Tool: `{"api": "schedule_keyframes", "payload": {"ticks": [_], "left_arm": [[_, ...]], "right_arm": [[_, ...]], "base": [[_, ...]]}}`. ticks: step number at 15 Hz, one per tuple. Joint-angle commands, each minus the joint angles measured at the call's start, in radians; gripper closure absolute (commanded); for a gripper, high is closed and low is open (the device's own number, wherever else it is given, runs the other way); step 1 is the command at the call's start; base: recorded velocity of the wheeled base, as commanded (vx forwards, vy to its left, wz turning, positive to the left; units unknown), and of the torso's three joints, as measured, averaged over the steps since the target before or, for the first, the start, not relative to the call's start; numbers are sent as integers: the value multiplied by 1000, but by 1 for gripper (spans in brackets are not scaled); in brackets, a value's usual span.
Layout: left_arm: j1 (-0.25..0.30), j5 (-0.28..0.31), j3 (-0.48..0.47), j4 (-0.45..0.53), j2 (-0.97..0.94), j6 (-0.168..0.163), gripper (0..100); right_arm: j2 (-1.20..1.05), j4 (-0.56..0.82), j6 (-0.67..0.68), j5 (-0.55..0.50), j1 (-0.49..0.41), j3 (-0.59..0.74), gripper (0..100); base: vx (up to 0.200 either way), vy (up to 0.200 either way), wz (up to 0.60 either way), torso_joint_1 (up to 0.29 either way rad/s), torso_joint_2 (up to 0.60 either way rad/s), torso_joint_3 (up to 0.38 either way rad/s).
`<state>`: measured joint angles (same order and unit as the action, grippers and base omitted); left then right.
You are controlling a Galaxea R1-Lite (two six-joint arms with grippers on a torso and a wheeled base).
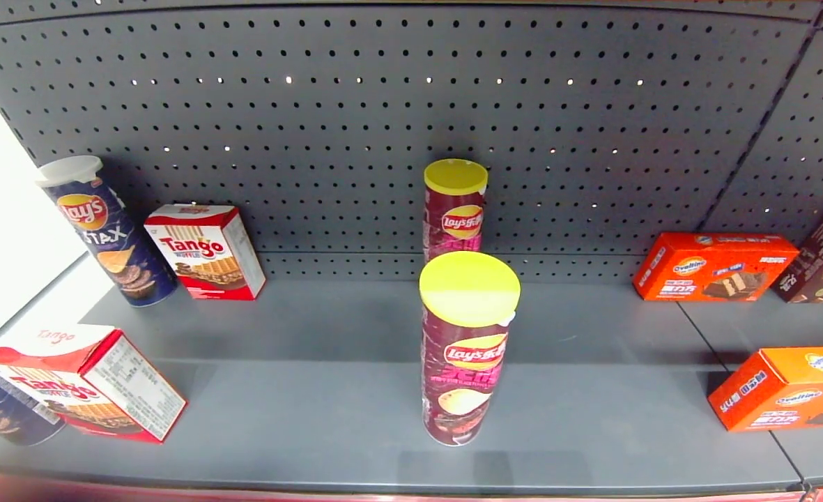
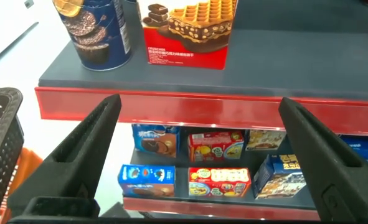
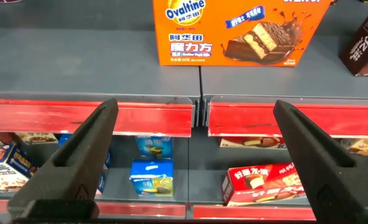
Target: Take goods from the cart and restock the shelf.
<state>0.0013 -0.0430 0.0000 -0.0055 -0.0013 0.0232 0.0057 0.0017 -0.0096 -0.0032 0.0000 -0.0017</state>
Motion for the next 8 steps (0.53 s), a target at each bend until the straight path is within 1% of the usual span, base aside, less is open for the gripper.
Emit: {"api": "schedule_keyframes", "payload": {"ticks": [1,8], "left_arm": [[0,-2,0,-1,1,1,0],[0,-3,0,-1,1,1,0]], "right_arm": [[2,0,0,0,0,0,0],[2,0,0,-1,-2,0,0]], "base": [[-200,0,0,2,2,2],[0,0,0,0,0,0]]}}
